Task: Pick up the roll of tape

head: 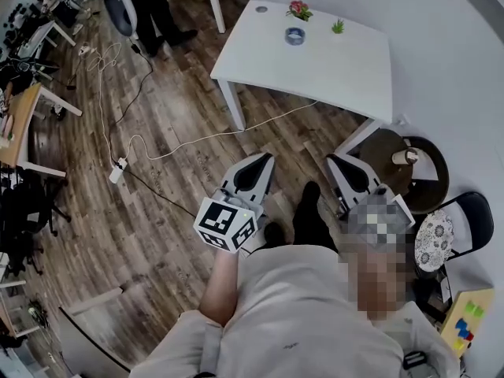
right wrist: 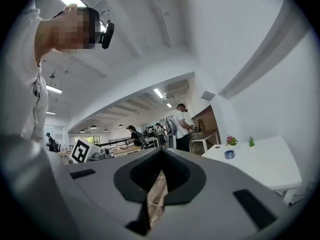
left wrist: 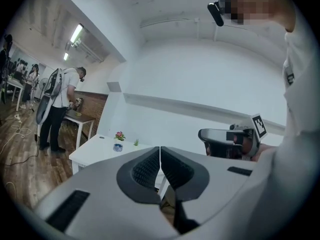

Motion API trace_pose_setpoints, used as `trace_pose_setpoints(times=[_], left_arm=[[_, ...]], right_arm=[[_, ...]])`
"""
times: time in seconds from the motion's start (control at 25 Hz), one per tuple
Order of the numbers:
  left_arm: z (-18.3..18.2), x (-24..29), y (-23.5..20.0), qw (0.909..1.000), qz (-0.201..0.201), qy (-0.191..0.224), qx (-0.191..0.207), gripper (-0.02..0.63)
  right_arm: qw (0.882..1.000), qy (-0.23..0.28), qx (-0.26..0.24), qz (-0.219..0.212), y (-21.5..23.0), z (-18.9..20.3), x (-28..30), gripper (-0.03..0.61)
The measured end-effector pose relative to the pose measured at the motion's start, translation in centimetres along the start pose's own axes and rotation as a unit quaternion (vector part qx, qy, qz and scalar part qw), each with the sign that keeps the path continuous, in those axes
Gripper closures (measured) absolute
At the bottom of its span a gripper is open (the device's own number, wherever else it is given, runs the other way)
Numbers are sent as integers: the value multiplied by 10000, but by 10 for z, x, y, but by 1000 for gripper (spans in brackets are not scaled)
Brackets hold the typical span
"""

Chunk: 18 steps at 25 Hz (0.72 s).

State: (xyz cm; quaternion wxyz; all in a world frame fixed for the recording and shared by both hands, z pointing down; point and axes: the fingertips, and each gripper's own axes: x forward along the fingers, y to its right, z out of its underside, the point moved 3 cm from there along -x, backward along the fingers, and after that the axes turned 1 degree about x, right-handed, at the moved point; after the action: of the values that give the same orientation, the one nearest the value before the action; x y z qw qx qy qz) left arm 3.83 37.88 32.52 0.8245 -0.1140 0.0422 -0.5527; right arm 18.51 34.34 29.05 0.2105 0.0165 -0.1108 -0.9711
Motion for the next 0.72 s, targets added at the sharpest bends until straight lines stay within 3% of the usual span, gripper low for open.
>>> trace_pose_setpoints(times=[0.44, 0.72], left_arm=[[25, 28, -8, 9992, -105, -378, -31, 592], [18, 58, -34, 9988, -190, -461, -18, 592]], right_arm=[[9993, -324, 151, -72, 32, 24, 15, 571], [9994, -311, 100, -103, 58, 18, 47, 548]])
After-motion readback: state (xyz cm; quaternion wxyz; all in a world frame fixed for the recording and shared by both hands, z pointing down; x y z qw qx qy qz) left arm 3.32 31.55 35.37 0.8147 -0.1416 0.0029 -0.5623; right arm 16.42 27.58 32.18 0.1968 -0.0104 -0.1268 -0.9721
